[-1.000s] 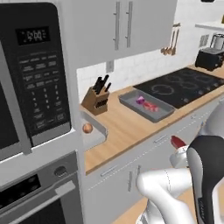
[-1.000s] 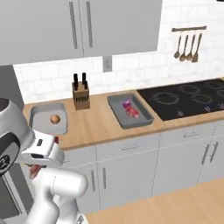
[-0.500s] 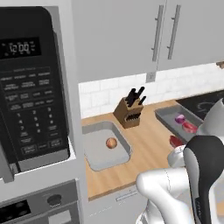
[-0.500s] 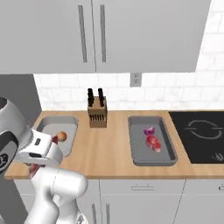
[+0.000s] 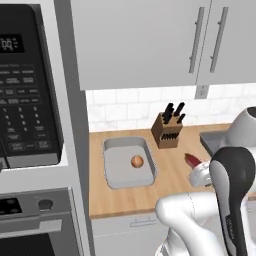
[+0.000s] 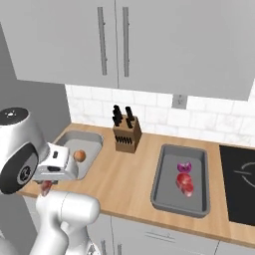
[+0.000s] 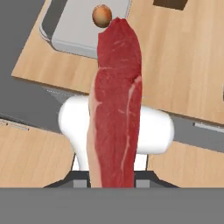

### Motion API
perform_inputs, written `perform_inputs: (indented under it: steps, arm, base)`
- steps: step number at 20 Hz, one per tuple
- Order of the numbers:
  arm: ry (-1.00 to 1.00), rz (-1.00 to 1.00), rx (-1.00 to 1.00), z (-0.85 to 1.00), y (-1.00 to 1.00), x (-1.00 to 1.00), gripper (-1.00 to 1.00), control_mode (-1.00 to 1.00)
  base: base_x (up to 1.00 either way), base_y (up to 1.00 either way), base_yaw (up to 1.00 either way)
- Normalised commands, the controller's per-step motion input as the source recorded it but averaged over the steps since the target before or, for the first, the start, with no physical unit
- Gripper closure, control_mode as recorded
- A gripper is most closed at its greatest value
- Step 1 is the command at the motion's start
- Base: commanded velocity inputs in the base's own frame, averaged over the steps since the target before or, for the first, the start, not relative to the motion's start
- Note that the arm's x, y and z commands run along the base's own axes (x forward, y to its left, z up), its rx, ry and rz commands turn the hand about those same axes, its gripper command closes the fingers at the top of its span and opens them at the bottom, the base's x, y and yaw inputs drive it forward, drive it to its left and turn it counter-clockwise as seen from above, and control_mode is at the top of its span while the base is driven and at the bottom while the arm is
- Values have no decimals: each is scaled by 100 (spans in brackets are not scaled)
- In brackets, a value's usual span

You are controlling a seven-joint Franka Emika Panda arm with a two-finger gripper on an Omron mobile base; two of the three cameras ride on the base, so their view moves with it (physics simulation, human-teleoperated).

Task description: Place one onion and one steak in each tupperware on the nearby counter, to pack two identical lunches.

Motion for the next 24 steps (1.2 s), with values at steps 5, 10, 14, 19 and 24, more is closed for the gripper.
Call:
perform_inputs:
  steps: [5,10,14,19,24]
  arm:
    - [0,16,1,-14,15,89,100,-100]
    - [-1,-10,1,-23,65,44,100,-100]
    - [-9,-23,19,-19,67,22,100,-100]
    - [-2,-22,35,-17,25,43,100,-100]
    - [7,-13,30,-18,18,70,100,-100]
  base:
    - [0,0,0]
    - [0,0,0]
    - [0,0,0]
    - [0,0,0]
    - [0,0,0]
